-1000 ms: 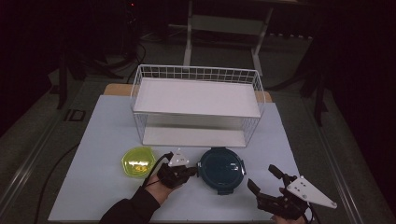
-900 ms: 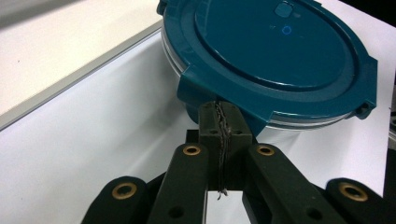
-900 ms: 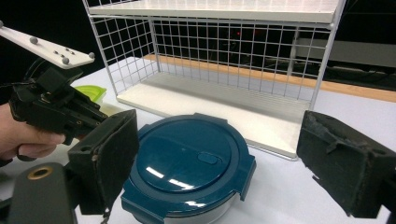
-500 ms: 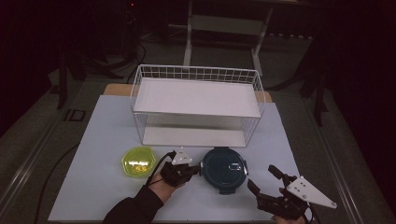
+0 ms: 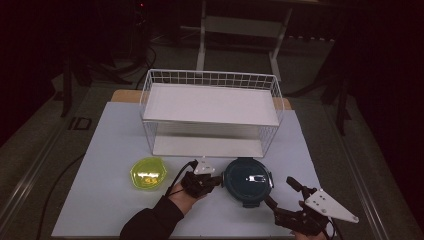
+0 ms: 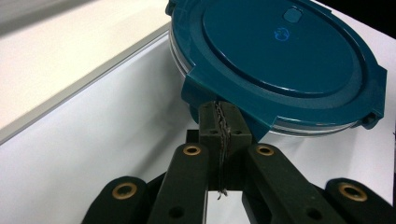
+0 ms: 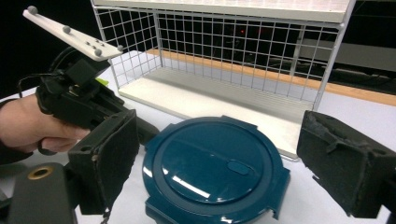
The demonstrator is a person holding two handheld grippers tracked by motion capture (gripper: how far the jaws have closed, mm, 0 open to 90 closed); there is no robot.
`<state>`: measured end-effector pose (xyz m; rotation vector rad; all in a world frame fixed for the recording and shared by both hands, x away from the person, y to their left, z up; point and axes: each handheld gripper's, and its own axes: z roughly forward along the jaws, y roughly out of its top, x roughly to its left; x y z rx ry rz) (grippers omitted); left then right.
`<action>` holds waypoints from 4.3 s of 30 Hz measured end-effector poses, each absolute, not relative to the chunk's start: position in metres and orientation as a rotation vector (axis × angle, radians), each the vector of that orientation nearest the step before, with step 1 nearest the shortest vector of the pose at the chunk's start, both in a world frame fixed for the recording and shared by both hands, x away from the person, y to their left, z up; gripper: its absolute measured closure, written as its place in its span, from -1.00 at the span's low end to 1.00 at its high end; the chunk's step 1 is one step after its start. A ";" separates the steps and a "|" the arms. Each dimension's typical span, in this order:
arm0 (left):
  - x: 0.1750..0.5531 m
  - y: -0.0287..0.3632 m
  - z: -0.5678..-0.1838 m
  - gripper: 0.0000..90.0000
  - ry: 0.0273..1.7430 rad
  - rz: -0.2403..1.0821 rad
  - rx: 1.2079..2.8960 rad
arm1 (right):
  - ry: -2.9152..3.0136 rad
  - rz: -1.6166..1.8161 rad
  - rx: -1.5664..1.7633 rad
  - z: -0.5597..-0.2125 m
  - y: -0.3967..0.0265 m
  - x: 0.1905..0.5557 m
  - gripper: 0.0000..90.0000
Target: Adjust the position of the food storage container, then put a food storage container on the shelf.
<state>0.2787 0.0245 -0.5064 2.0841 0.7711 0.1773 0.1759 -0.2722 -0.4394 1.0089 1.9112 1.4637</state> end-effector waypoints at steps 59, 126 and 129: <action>0.316 0.027 -0.493 -0.91 0.972 -0.327 1.803 | 1.930 1.409 0.926 -0.420 -0.294 0.196 -0.72; 0.309 0.030 -0.522 0.25 0.878 -0.576 1.842 | 2.303 1.506 1.531 -0.489 -0.333 0.243 -0.03; 0.308 0.030 -0.522 0.26 0.872 -0.575 1.843 | 2.324 1.530 1.552 -0.492 -0.334 0.246 0.02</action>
